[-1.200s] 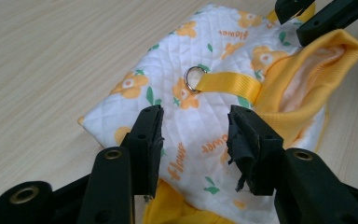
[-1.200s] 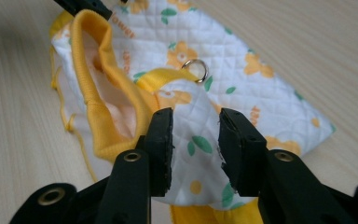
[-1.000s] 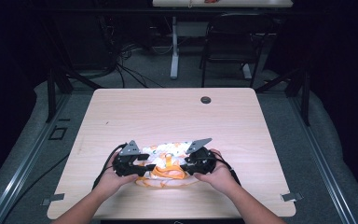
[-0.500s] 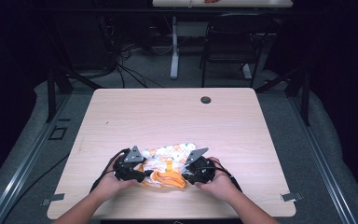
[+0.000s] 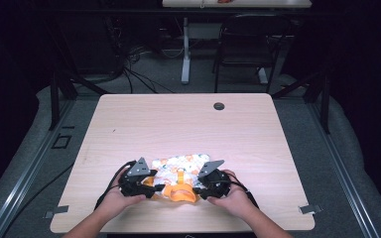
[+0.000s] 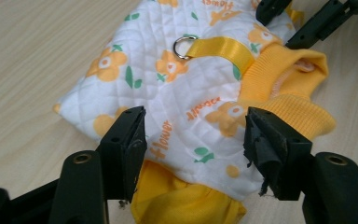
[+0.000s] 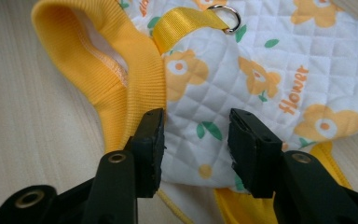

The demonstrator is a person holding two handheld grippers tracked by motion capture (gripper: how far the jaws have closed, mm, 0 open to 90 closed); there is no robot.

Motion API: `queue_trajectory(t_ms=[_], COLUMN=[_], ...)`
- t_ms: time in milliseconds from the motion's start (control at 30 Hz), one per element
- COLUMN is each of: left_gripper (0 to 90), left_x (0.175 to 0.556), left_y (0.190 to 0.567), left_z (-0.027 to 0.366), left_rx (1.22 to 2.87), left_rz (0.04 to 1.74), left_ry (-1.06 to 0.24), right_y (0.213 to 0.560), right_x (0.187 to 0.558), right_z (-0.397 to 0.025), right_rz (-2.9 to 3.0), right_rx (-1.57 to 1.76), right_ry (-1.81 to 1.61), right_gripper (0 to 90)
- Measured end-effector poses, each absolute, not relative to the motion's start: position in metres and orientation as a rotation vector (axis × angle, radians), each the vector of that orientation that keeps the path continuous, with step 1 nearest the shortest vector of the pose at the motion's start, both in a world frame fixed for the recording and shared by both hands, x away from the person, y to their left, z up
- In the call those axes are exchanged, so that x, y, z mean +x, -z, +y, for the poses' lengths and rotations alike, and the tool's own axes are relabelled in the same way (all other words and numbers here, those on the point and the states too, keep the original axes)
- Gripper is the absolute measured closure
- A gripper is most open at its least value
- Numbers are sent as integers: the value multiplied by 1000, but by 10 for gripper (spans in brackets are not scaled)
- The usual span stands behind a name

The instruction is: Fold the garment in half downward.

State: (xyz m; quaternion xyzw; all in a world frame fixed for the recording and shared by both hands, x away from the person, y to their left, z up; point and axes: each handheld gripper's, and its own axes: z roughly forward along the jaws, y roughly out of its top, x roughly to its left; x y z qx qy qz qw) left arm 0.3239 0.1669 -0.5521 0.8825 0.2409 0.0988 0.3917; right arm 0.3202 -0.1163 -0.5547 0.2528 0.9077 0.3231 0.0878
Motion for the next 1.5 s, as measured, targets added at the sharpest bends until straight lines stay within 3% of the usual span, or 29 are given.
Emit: queue_trajectory(t_ms=[267,633,1500], left_gripper=[330,310,470], left_x=[323,335,365], left_y=[569,580,580], left_z=[168,172,161], left_rx=[2277,2231,2172], left_rz=[596,709,845], left_ry=[-233,-256,-401], right_y=[560,564,565], right_x=[319,324,368], right_z=[-123,-125,-123], right_rz=[2706,2689,2591], right_rx=[794,833,942], right_ry=[-995,-1021,-1016], right_gripper=[513,513,527])
